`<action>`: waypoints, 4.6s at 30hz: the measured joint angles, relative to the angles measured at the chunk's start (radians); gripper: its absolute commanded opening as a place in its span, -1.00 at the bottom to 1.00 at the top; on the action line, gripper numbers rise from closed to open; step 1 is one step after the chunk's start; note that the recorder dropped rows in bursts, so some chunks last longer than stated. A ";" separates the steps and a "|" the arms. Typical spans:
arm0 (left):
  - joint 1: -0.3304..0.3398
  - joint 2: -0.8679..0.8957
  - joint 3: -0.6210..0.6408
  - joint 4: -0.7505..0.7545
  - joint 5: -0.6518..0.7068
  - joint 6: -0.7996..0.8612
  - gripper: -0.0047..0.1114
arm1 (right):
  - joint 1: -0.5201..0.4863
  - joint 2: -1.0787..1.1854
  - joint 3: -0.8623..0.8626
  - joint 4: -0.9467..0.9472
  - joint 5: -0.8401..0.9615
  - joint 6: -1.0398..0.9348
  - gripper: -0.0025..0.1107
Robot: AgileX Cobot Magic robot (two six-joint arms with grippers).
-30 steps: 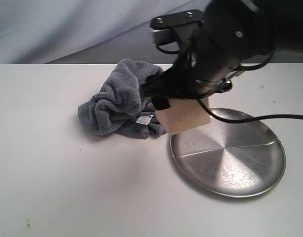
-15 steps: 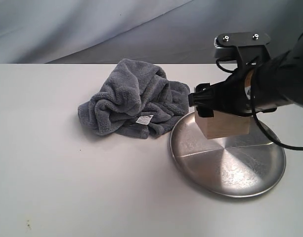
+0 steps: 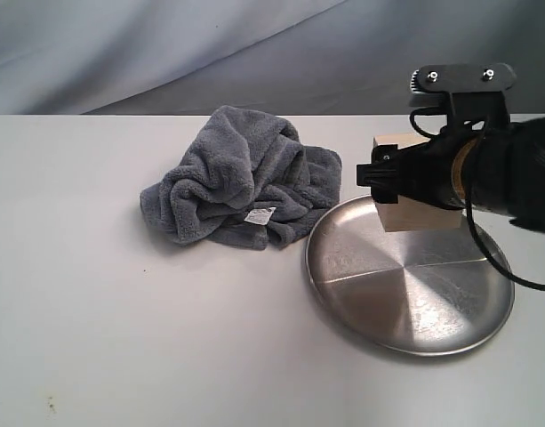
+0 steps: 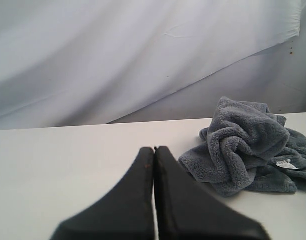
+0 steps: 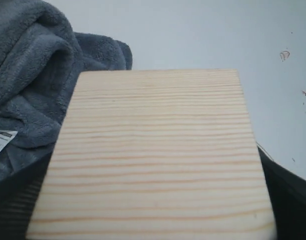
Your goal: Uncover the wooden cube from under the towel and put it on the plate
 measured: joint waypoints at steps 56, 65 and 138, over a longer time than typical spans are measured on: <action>0.000 0.000 0.000 0.000 0.000 0.000 -0.92 | 0.000 0.136 0.077 -0.471 -0.035 0.533 0.54; 0.000 0.000 0.000 0.000 0.000 0.000 -0.92 | 0.000 0.134 0.077 -0.484 -0.031 0.533 0.57; 0.000 0.000 0.000 0.000 0.000 0.000 -0.92 | -0.128 -1.036 0.593 0.586 -0.160 -0.610 -0.96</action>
